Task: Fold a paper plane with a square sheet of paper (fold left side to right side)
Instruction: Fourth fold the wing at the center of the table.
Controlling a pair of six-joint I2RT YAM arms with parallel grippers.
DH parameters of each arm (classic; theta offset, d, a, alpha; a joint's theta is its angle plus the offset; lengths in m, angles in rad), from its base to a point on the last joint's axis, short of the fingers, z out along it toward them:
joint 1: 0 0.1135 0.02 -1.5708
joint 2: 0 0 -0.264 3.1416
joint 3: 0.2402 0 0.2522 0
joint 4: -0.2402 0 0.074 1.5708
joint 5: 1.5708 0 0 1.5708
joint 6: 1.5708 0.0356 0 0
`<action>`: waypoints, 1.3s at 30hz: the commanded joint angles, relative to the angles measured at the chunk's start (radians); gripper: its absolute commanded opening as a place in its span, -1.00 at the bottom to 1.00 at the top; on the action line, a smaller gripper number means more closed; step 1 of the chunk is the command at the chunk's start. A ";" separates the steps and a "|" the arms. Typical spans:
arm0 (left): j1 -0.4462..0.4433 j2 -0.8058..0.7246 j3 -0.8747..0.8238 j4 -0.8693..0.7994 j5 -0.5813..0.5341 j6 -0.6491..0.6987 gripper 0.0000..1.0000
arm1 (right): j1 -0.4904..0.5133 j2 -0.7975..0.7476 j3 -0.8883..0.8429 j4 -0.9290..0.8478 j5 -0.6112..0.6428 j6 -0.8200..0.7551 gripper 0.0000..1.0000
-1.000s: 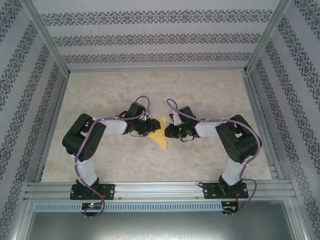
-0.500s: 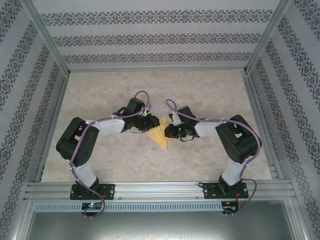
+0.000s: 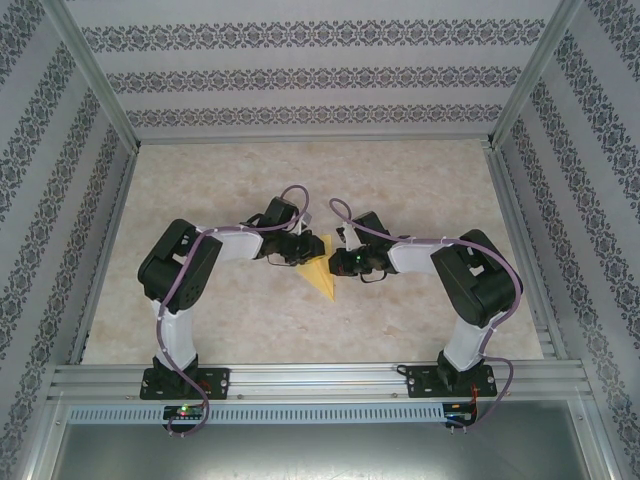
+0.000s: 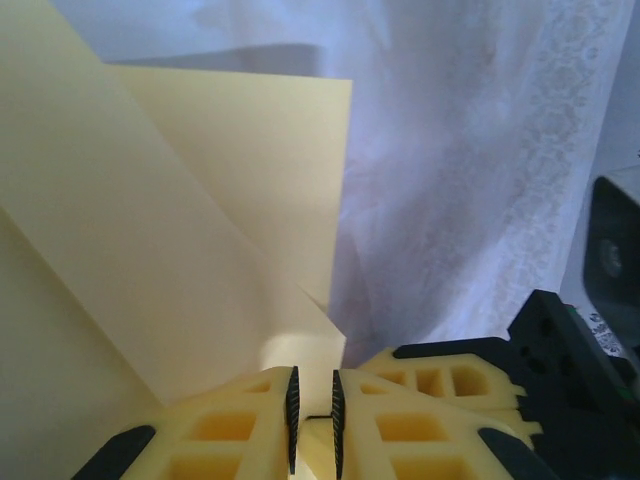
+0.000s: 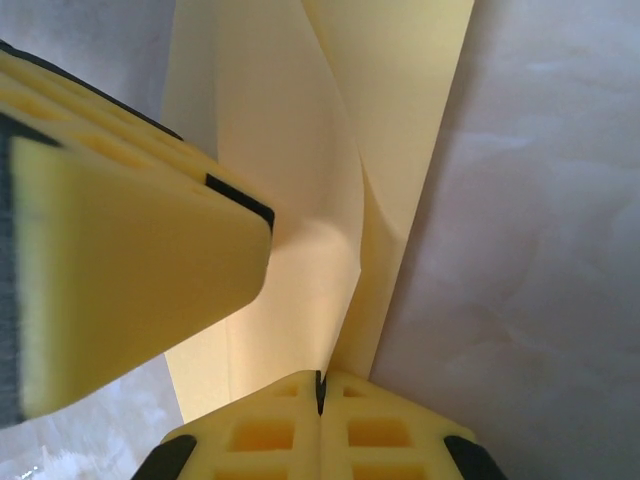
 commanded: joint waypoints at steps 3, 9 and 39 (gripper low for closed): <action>-0.007 0.023 0.013 -0.034 -0.014 0.058 -0.59 | 0.012 0.018 0.000 -0.095 0.060 -0.036 -0.98; -0.007 0.035 -0.001 -0.040 -0.027 0.056 -0.60 | 0.013 0.021 0.003 -0.103 0.064 -0.041 -0.98; -0.007 0.022 -0.072 -0.041 -0.062 0.060 -0.65 | 0.076 -0.191 -0.019 -0.093 -0.124 0.058 -0.63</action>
